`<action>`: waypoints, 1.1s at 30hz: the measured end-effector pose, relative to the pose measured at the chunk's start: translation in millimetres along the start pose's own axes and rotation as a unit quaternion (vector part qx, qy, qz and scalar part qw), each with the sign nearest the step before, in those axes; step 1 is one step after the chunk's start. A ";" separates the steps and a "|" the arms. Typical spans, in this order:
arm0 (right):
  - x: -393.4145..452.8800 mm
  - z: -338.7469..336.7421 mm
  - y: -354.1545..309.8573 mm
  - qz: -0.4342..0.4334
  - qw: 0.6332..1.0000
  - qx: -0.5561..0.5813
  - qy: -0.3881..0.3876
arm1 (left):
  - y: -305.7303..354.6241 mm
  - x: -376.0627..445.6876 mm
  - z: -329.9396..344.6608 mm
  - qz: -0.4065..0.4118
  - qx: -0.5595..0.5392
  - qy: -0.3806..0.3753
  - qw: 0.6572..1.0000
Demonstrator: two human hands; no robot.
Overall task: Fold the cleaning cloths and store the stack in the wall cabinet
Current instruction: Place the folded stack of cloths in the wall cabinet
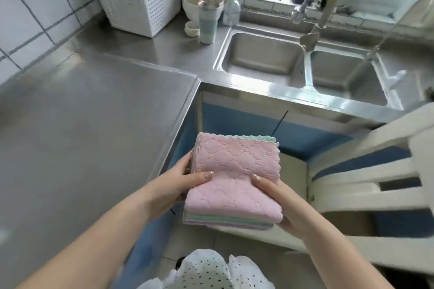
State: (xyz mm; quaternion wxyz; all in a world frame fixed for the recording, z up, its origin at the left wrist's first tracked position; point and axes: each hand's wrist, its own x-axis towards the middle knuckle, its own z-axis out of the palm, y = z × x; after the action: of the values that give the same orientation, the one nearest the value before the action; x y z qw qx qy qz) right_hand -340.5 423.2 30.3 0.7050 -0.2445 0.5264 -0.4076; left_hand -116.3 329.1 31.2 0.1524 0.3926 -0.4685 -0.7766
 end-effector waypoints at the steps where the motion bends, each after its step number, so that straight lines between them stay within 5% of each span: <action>1: -15.6 -9.0 2.5 -0.006 1.000 0.010 0.021 | 0.7 5.2 14.3 -0.012 0.014 -0.023 1.000; 15: -323.1 -160.0 98.0 -0.116 0.928 0.195 0.294 | -47.1 13.9 341.1 -0.042 0.119 -0.290 0.949; 21: -465.6 -195.6 156.5 -0.187 0.848 0.280 0.410 | -91.9 -14.2 500.7 -0.070 0.133 -0.422 0.894; 26: -529.4 -204.5 182.1 -0.186 0.814 0.286 0.470 | -115.4 -34.3 576.9 -0.013 0.129 -0.420 0.898; 33: -622.3 -221.2 200.3 -0.230 0.718 0.343 0.561 | -131.1 -57.5 683.2 0.058 0.177 -0.516 0.836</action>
State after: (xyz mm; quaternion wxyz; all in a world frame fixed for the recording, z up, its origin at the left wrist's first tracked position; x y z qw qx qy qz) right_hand -555.8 1069.5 140.9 0.2013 0.1741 0.5770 -0.7722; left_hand -576.2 846.8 119.6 -0.1387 -0.0729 -0.6308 -0.7600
